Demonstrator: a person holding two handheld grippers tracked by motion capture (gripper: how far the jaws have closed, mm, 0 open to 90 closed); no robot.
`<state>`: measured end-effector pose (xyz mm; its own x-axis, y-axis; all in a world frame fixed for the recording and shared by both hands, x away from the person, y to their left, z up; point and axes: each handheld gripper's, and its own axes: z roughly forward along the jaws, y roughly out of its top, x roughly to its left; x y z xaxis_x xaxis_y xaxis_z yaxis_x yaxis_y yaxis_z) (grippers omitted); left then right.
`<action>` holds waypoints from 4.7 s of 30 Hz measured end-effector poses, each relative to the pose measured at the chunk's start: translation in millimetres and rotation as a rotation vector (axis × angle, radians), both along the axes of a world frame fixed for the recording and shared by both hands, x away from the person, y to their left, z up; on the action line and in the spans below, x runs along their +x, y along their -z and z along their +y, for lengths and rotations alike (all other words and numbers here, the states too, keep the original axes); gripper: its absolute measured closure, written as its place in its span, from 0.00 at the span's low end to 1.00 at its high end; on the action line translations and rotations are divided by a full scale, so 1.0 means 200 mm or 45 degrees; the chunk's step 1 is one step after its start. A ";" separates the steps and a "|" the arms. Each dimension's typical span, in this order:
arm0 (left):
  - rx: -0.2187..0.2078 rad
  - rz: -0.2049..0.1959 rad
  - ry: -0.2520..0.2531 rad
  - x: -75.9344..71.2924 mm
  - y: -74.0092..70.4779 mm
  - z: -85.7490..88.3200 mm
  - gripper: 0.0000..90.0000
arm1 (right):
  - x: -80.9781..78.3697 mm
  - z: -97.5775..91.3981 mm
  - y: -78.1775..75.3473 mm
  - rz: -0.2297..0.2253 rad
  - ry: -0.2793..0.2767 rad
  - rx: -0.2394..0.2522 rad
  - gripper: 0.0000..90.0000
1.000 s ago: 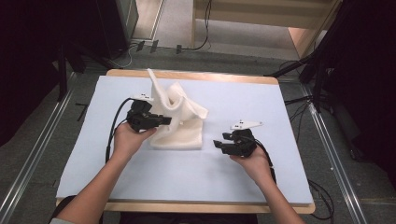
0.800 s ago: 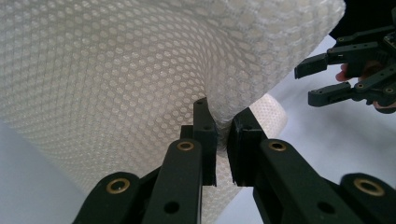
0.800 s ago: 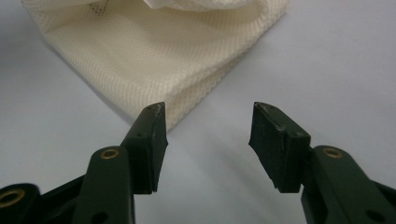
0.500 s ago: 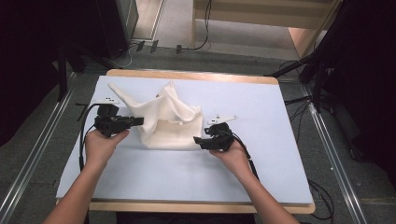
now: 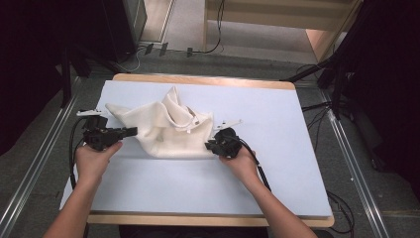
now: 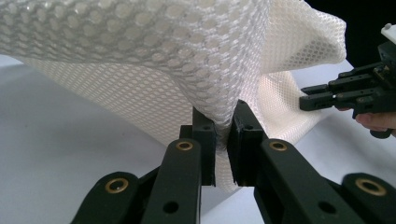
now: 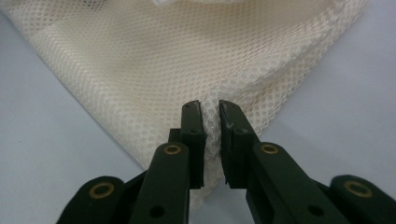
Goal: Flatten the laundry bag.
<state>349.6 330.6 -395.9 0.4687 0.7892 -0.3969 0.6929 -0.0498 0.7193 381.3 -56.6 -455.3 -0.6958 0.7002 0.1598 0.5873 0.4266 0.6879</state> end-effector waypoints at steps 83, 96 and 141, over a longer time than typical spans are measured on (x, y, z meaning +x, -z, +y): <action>0.217 -0.060 0.404 0.16 0.07 -0.71 0.95 | -0.06 -0.66 -0.14 -0.059 0.246 0.075 0.61; 0.259 0.014 0.574 0.11 0.22 -0.96 0.94 | -0.05 -0.54 -0.21 -0.098 0.197 0.165 0.61; 0.170 0.074 0.453 0.11 0.02 -0.53 0.56 | 0.10 -0.17 -0.21 0.030 0.001 0.116 0.92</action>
